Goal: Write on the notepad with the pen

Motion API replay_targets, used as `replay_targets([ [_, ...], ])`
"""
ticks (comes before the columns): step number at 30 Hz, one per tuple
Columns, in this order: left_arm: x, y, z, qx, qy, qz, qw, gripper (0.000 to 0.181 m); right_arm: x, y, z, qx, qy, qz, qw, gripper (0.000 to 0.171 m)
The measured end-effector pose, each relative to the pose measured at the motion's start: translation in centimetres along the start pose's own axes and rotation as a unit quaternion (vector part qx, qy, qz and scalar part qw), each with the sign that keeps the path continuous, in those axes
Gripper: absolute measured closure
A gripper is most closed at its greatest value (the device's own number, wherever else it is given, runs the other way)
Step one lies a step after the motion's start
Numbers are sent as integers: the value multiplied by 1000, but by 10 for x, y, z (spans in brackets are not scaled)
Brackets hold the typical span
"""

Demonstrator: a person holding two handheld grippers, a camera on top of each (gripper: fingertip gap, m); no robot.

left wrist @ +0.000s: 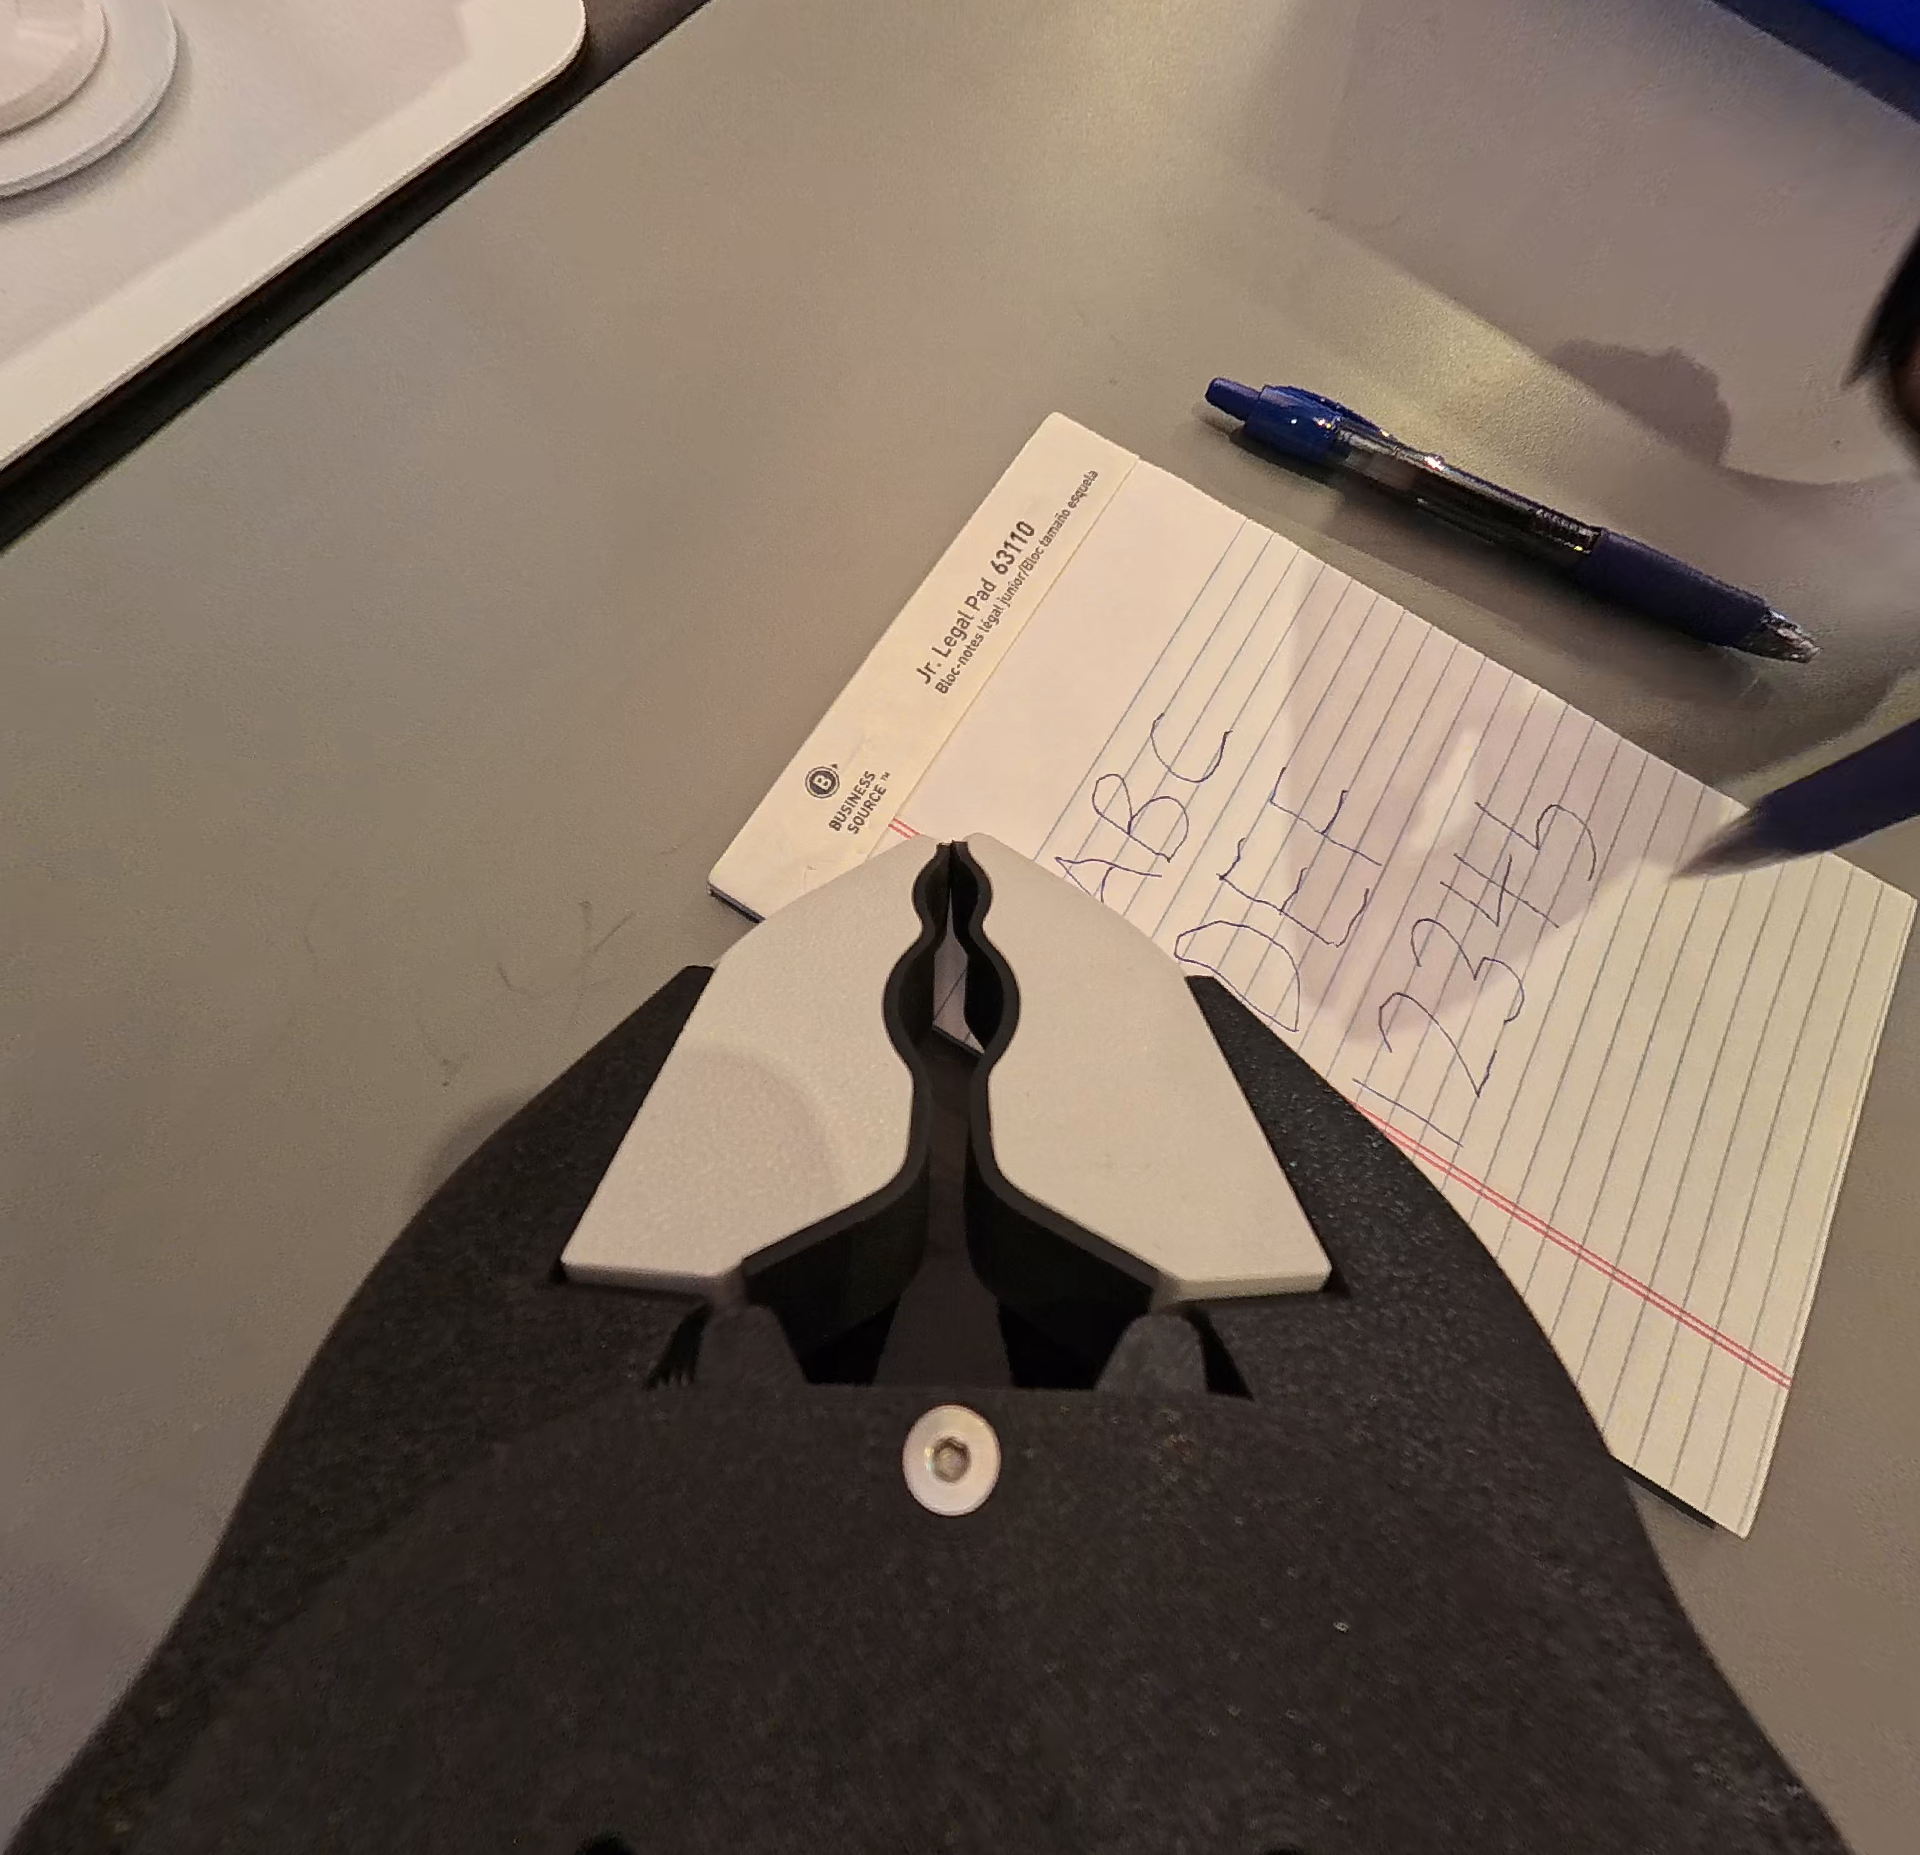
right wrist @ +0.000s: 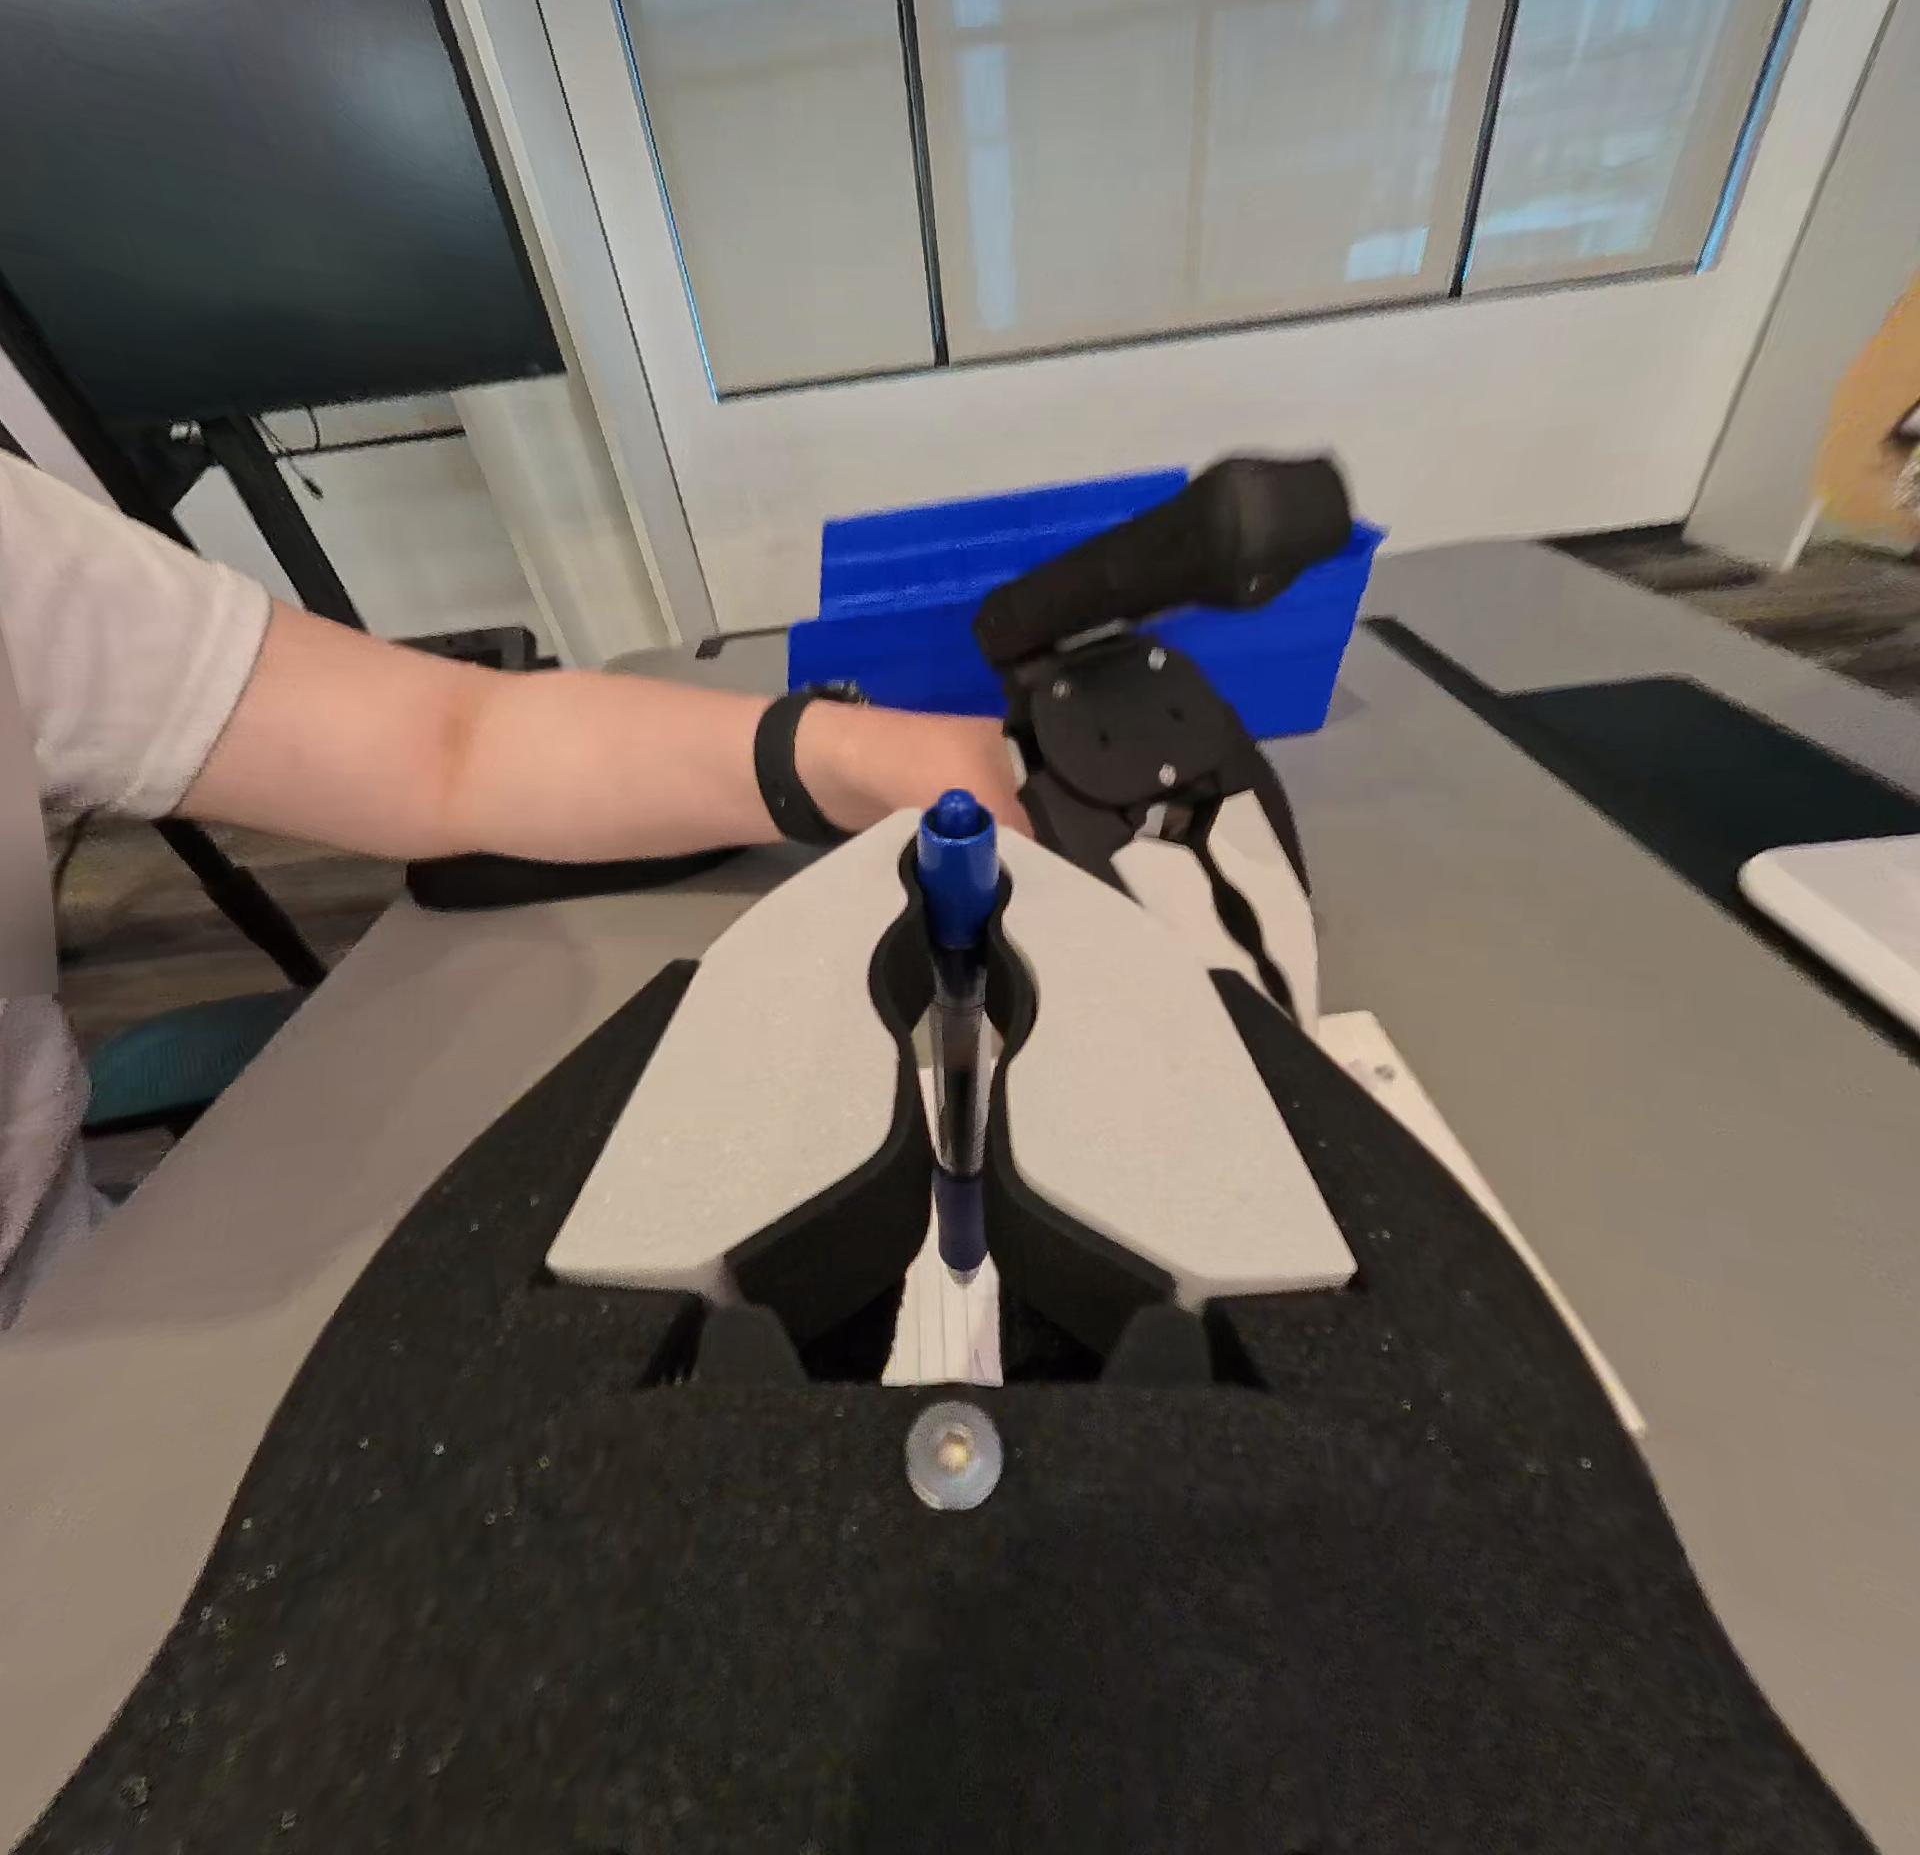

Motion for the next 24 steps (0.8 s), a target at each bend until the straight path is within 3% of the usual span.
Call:
replay_targets([
  [5,0,0,0,1,1,1,1000,181,5,-13,5,7,-4,57,998,167],
  [24,0,0,0,0,0,-1,1000,181,-3,-22,17,-12,27,58,998,167],
])
Point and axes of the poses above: each gripper's, where its closed fingertips meet, x back along the fingers, z out of its underside, y = z × x across the jaws, the point moved 10 cm from there along x, back along the fingers, and after that the axes turned 5 degrees about y, right-handed, at the moved point
